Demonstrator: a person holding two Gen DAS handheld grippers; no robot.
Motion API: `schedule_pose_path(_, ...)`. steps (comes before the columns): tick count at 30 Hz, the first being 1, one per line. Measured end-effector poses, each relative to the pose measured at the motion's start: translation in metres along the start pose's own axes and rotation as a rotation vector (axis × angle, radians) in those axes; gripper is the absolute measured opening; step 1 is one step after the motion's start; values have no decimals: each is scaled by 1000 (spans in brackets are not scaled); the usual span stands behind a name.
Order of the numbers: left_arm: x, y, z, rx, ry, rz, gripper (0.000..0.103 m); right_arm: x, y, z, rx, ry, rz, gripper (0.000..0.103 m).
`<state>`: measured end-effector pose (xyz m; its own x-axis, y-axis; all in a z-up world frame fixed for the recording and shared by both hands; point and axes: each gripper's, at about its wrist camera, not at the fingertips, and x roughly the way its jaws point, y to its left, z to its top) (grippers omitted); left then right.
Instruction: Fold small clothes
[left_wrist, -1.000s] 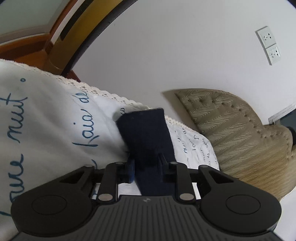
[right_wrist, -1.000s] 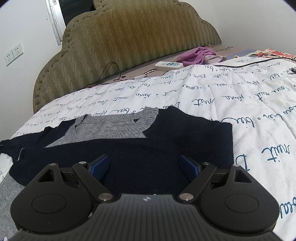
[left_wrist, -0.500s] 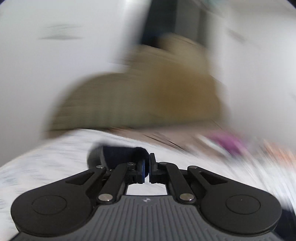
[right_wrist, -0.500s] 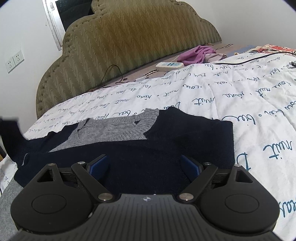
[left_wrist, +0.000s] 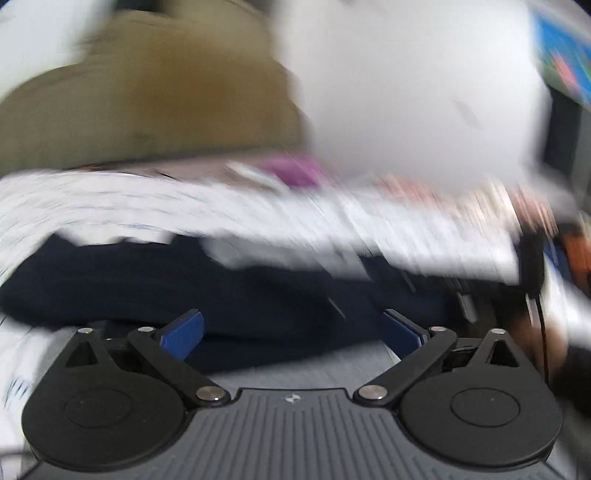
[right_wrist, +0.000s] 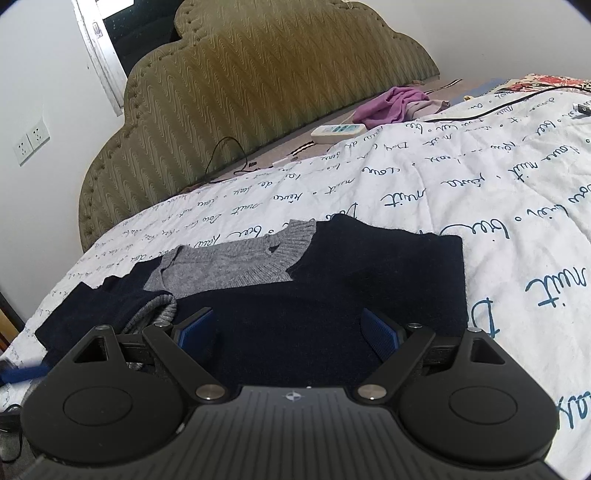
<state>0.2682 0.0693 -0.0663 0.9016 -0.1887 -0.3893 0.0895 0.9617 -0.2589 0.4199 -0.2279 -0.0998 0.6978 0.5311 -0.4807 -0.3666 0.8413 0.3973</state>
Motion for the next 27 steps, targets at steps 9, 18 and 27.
schedule_pose_path(9,-8,110,-22,-719,-131,-134,103,1,0,0,-1,0,-1,86)
schedule_pose_path(18,-17,187,-32,-1112,-266,-238,102,14,32,1,-197,97,-134,96)
schedule_pose_path(27,-13,213,-36,-1253,-340,-263,102,18,76,21,107,163,24,95)
